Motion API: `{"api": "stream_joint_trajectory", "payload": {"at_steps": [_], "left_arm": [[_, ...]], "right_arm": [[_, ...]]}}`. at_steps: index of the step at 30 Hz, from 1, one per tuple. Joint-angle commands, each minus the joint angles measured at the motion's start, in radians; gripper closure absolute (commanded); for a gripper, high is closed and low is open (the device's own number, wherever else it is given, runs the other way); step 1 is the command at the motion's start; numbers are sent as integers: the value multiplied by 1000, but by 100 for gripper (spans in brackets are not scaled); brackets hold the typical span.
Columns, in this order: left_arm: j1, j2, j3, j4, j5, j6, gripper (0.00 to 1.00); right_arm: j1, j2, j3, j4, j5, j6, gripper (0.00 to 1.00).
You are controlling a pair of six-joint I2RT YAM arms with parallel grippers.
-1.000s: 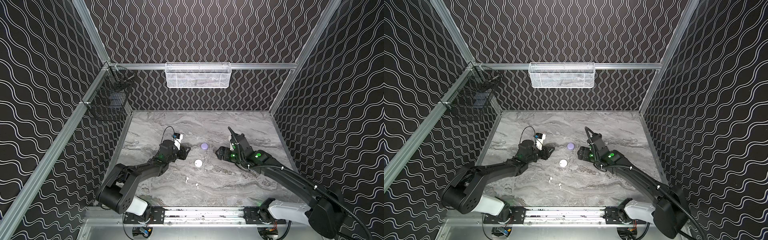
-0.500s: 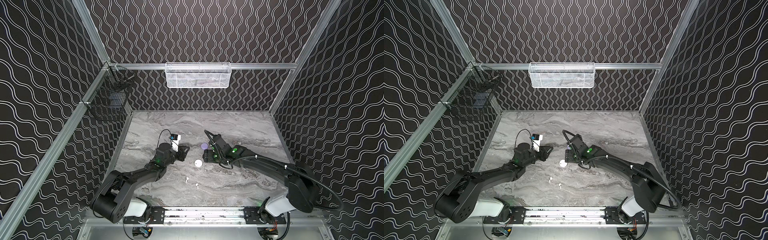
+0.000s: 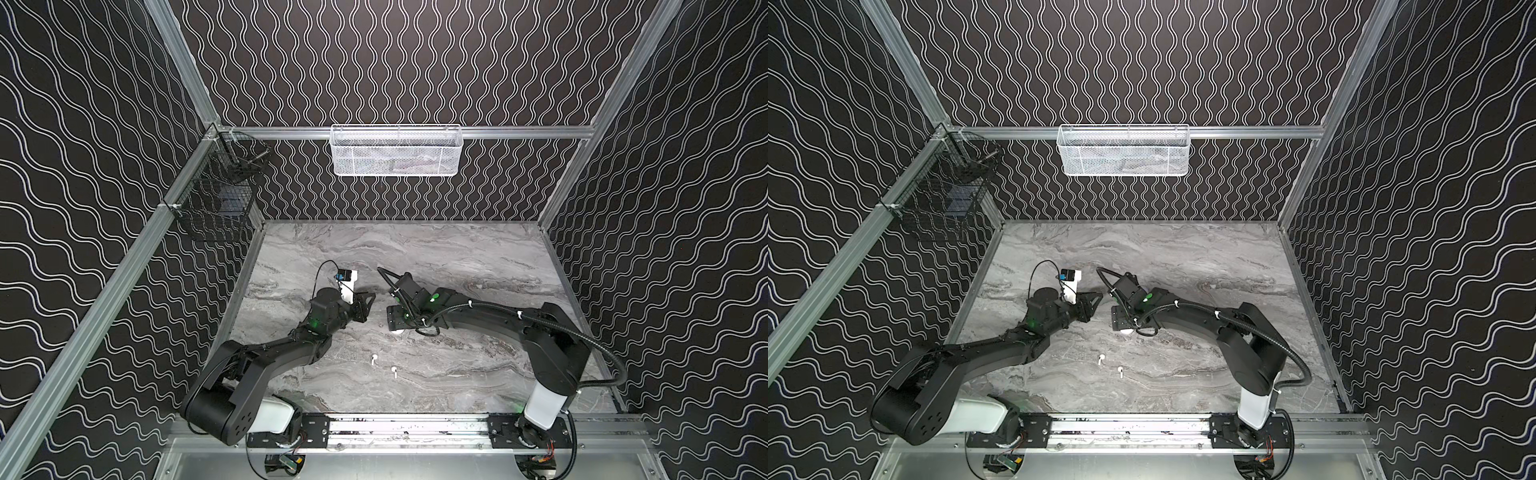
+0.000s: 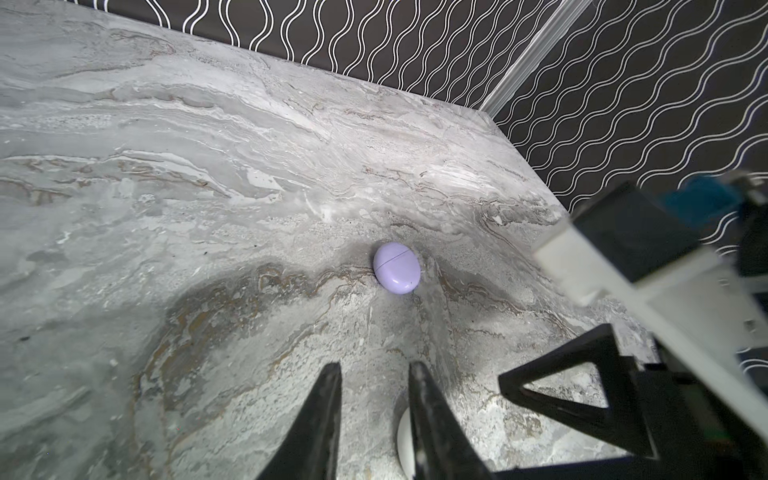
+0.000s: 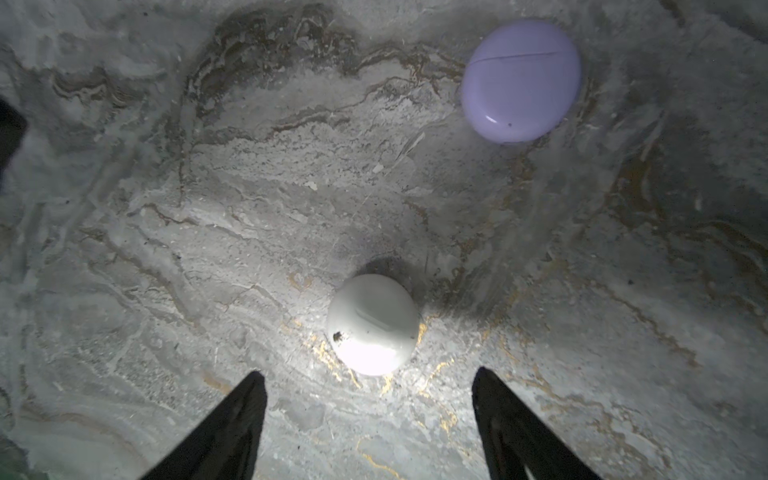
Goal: Insert the wireless bluetooth earbuds into the charging case
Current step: 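Lower the right gripper around the white case and close it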
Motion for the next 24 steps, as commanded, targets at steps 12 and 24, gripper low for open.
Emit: {"api": "stream_joint_trajectory", "payload": {"at_steps": [12,24], "left_arm": [[32,60,-9,108,29,-62,69],[42,72,-11,115,37,-72,69]], "right_arm": [[26,162,97,-78,59,-22,19],[28,208,141,-109,85,-28,23]]}}
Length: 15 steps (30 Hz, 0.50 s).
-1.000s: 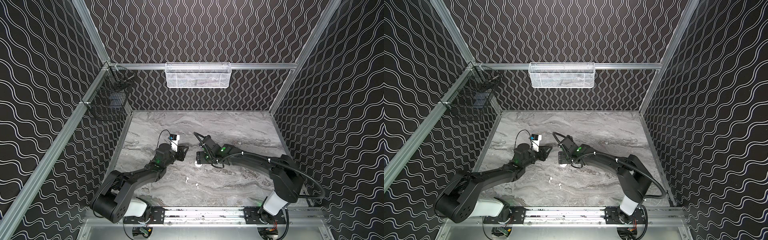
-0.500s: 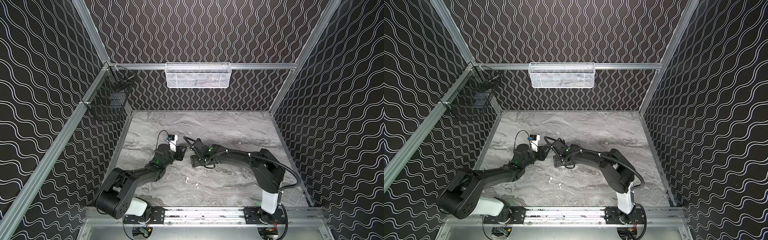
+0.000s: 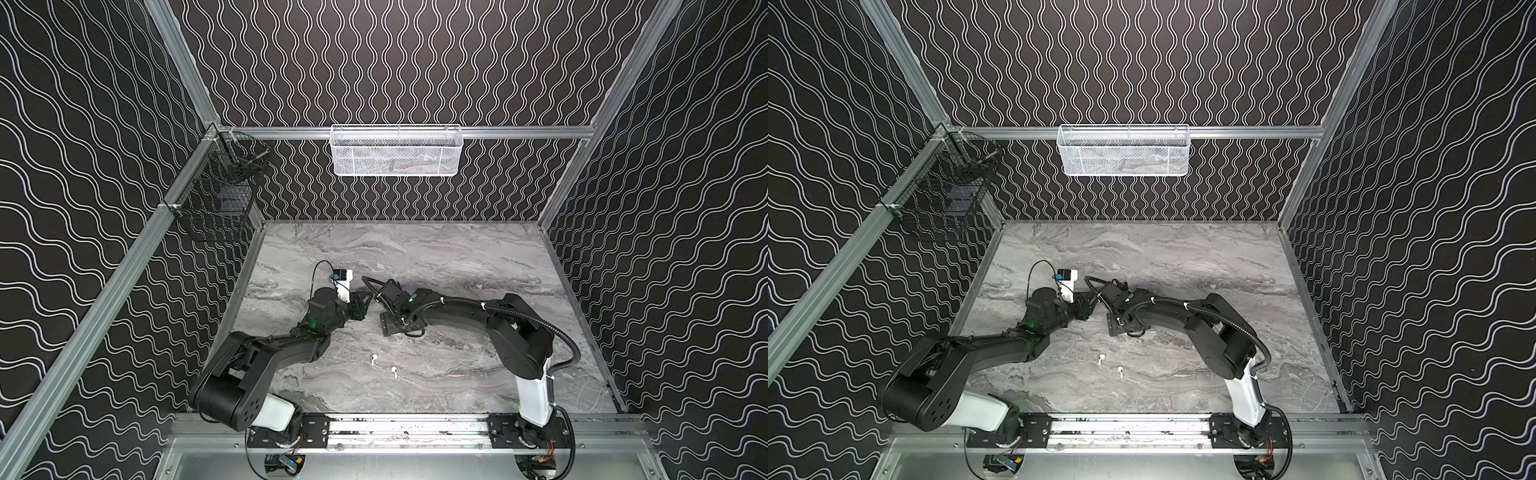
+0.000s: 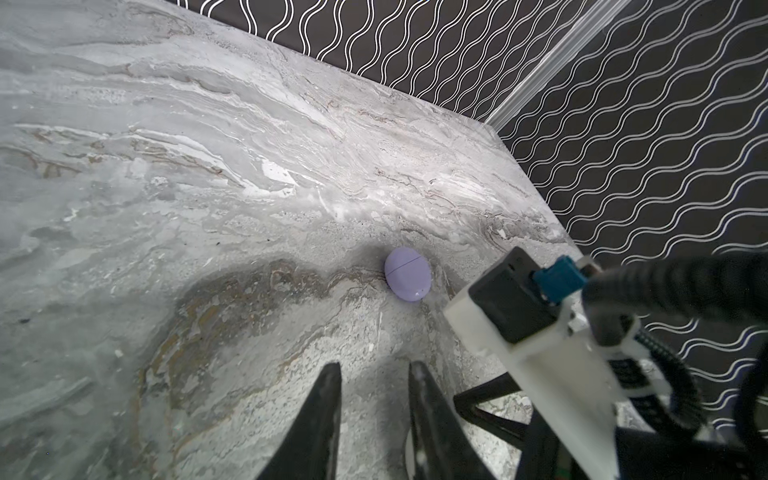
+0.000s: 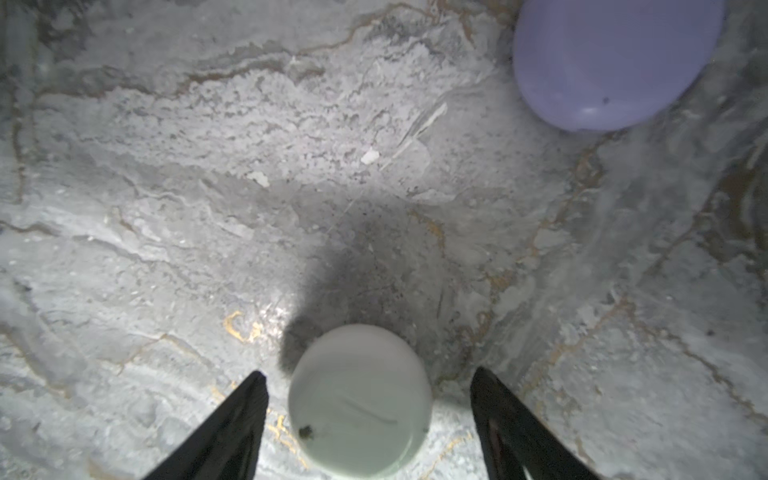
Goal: Insert the wireless bluetooth earbuds into the charging case
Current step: 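Lower the right gripper around the white case and close it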
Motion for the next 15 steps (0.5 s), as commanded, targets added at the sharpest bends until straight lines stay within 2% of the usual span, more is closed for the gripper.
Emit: {"api": "stream_joint_trajectory", "payload": {"at_steps": [1,5,15], "left_arm": [[4,10,2,33,8,-3,69],[9,19,2,43,17,-12,69],[14,13,1,40,17,-14,69]], "right_arm": [[4,9,16,-34,24,-3,25],[8,15,25,-38,25,-7,31],[19,42,54,-60,30,-11,35]]}}
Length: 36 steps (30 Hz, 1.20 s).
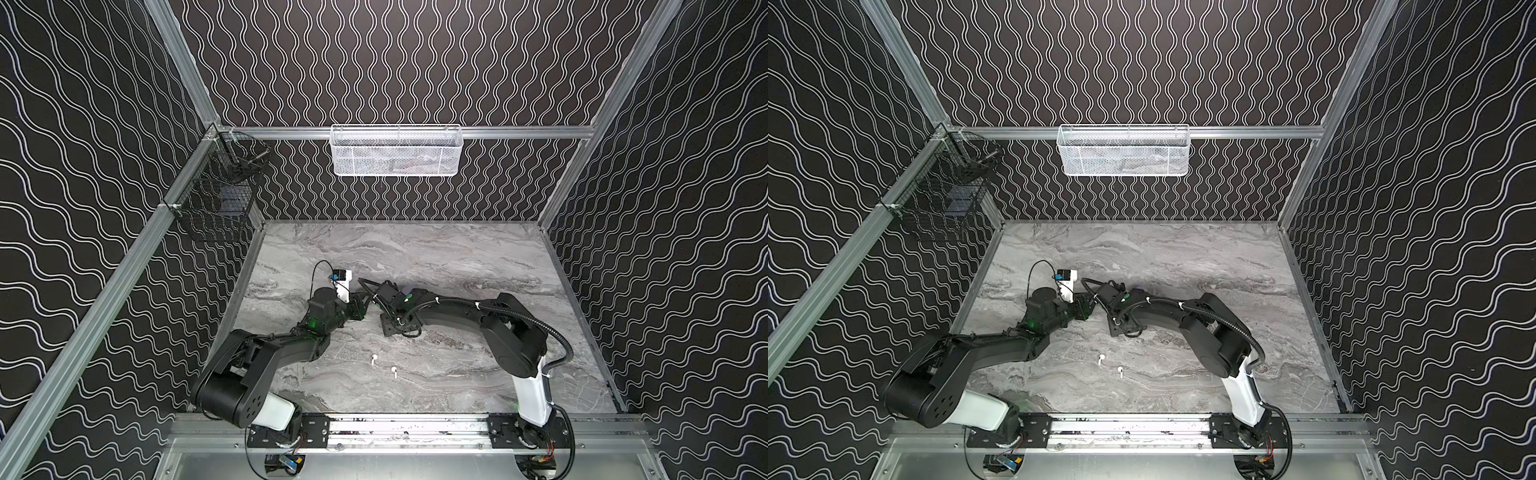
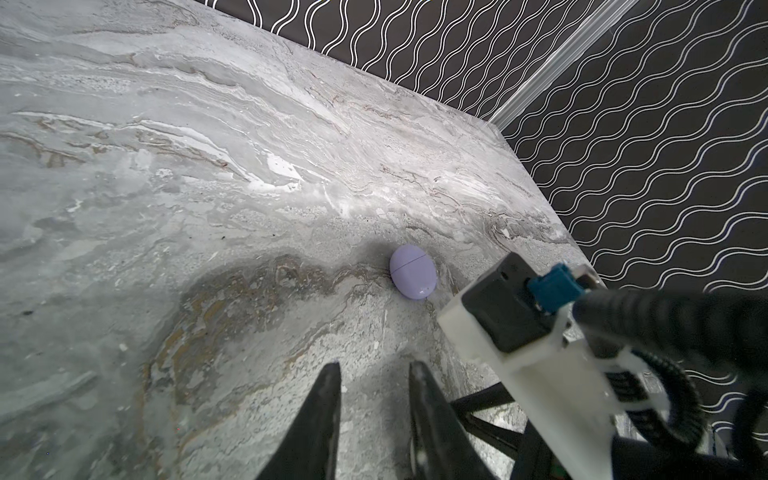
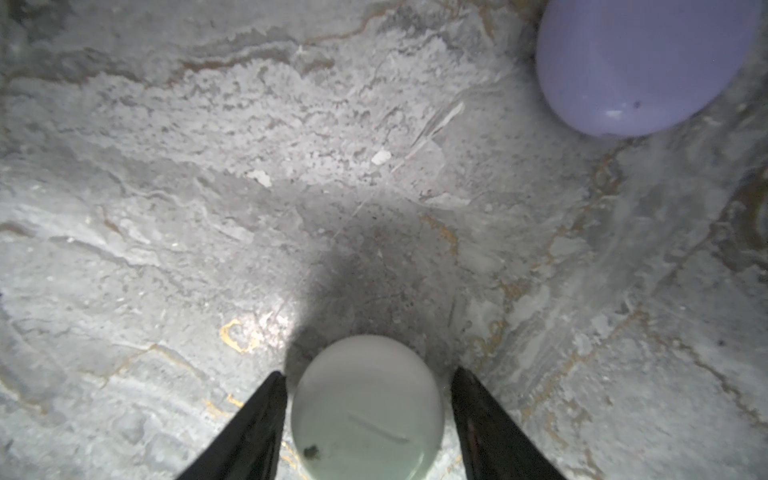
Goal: Insert the wireless bluetooth earbuds into the charging case
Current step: 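Lower the right gripper around the white case and close it, then lift the white case toward the left gripper while the left gripper approaches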
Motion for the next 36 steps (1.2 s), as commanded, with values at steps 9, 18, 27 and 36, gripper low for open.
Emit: {"api": "stream_joint_trajectory", "payload": {"at_steps": [9,18,27,36], "left_arm": [[5,-3,2,37,11,-8,68],[3,1,4,37,17,-4,68],[-13,-19,48,-88,-32,58,68],[-99,37,124,-121,55,84,60]], "right_arm": [[10,14,11,-37,19,-1,44],[14,-49,-56,11,56,-3,62],[19,-321,-262,138,158,-1,70],[19,-575,-463,160,208,-45,70]]}}
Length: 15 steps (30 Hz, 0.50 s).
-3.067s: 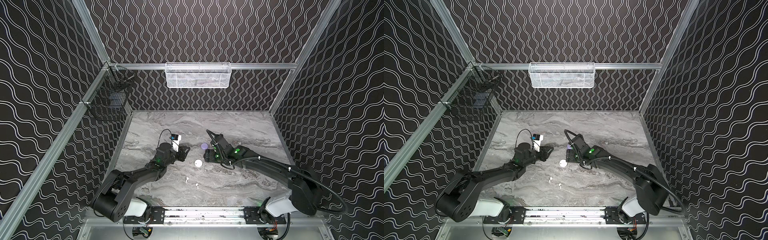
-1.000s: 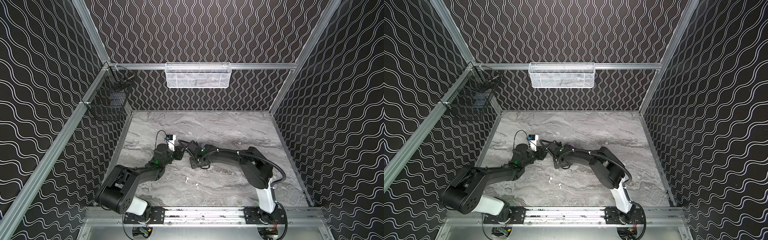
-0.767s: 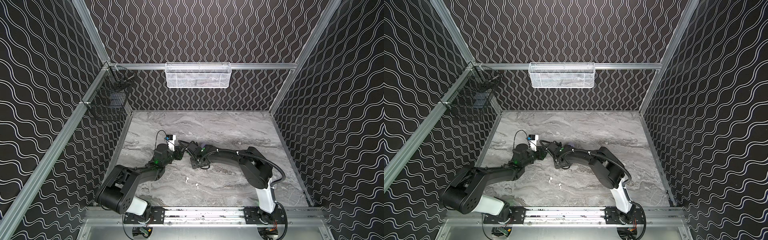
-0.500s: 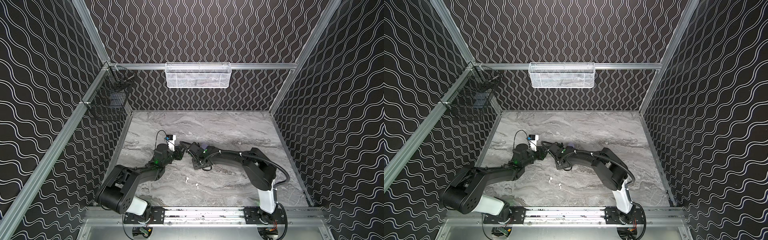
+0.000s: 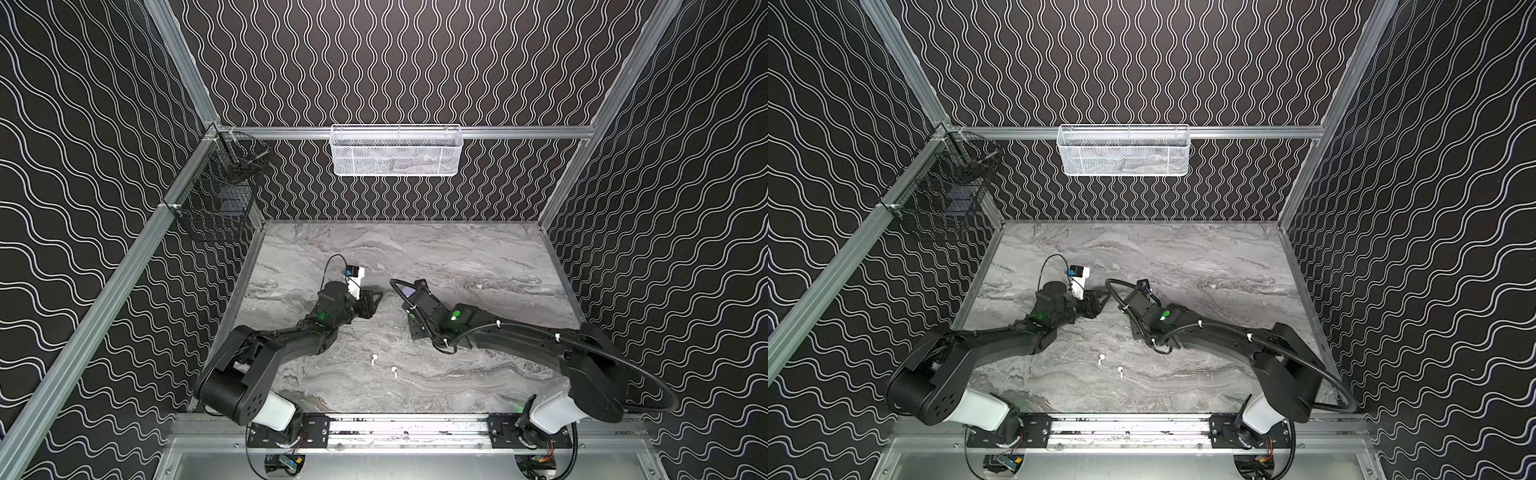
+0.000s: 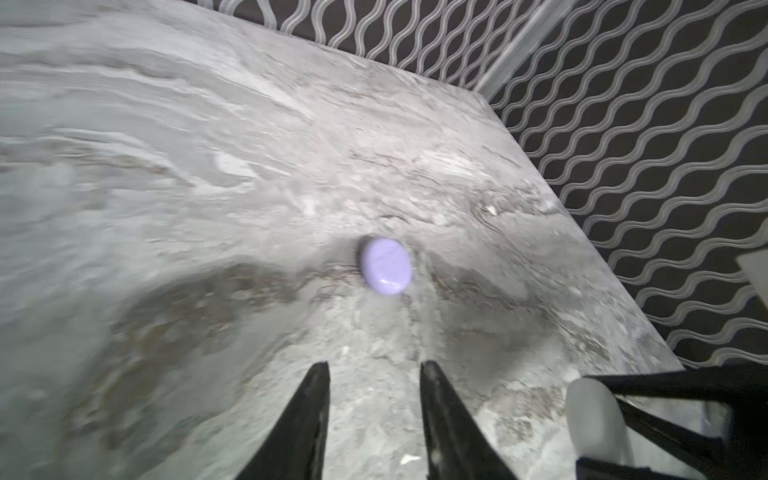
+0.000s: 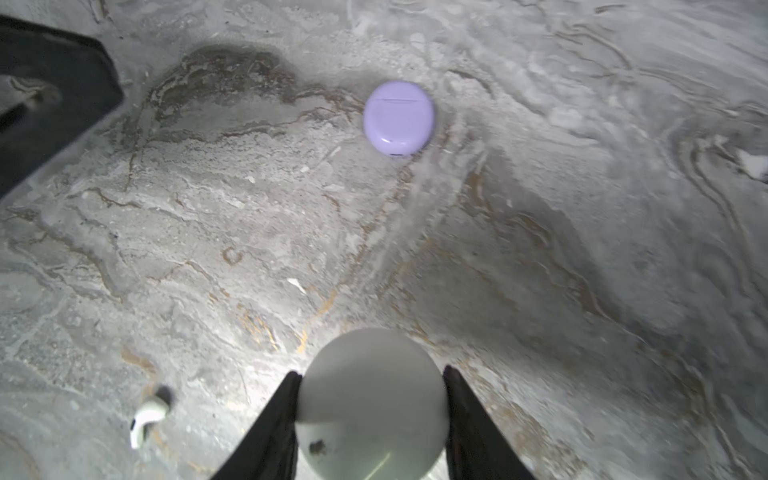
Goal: Insert the wireless bluetooth earbuds into the charging case
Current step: 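Lift the white case toward the left gripper while the left gripper approaches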
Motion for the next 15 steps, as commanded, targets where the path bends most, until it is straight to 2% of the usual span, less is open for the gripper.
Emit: {"api": "stream_joint_trajectory", "payload": {"at_steps": [1,4,9,15], "left_arm": [[-18,13,16,4,48,15,59],[-32,17,24,22,93,-29,57],[-100,12,46,9,160,-92,46],[-196,-23,100,-121,215,-120,42]], "right_arm": [[2,-77,-64,17,43,-23,70],[2,-156,-120,14,50,-30,70],[3,-286,-196,8,42,-51,70],[7,-406,-256,8,0,-57,71]]}}
